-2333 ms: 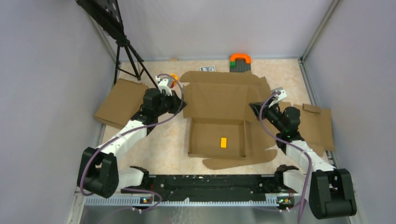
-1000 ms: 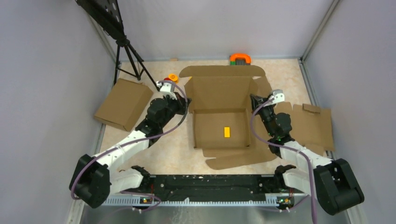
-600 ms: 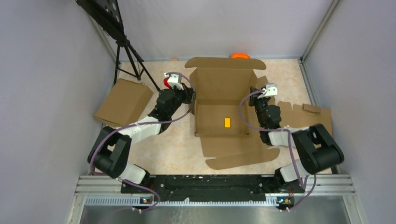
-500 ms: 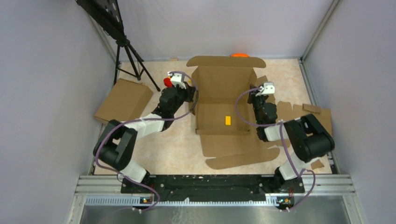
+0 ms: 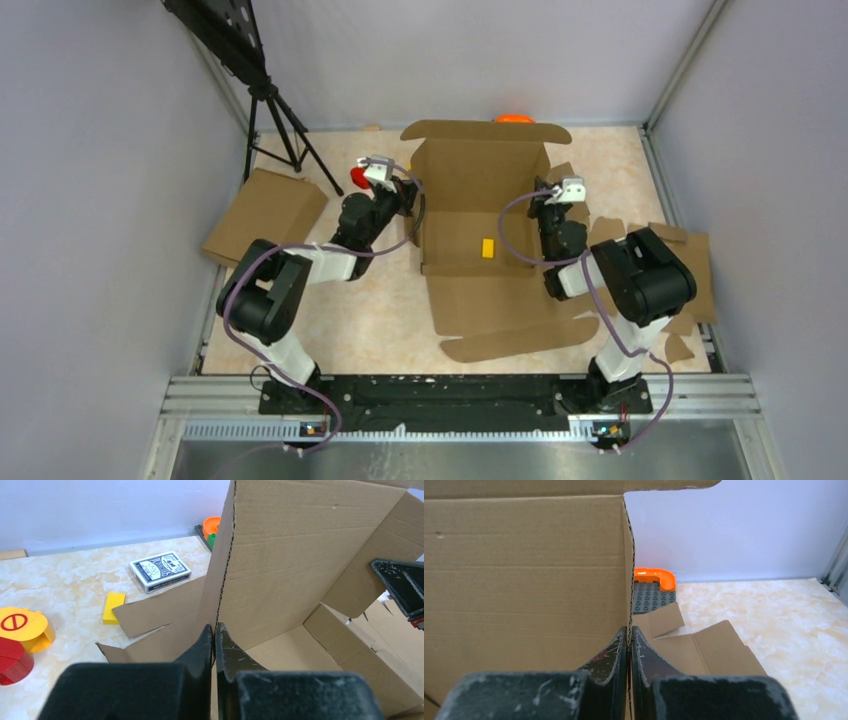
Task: Fold the paper box
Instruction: Close the paper box at the center of the board.
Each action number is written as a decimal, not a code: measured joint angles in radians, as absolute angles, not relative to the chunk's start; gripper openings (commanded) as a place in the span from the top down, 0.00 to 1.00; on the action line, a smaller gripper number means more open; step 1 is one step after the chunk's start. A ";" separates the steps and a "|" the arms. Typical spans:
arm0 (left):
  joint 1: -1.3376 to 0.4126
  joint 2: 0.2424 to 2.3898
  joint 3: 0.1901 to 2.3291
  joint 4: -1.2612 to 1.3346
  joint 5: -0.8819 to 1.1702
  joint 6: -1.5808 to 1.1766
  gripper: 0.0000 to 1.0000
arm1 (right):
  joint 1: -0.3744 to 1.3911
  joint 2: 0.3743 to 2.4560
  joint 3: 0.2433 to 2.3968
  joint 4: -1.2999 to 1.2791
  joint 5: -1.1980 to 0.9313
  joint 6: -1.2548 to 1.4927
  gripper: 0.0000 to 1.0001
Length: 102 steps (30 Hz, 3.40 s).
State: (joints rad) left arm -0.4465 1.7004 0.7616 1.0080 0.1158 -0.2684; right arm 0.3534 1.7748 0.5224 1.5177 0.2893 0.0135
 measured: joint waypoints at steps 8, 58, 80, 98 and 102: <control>-0.448 1.700 0.695 1.087 0.139 -0.290 1.00 | 0.398 1.744 0.440 1.536 0.314 0.025 0.83; -0.629 1.605 0.542 0.985 -0.115 -0.369 0.94 | 0.437 1.277 0.282 0.982 0.291 0.213 0.84; -0.638 1.567 0.456 0.967 -0.096 -0.375 0.90 | 0.448 1.235 0.221 0.971 0.219 0.236 1.00; -0.638 0.962 0.405 0.334 -0.017 -0.409 0.44 | 0.449 1.240 0.209 0.996 0.208 0.216 1.00; -0.638 0.818 0.455 0.093 0.012 -0.433 0.35 | 0.449 1.247 0.209 1.002 0.204 0.211 1.00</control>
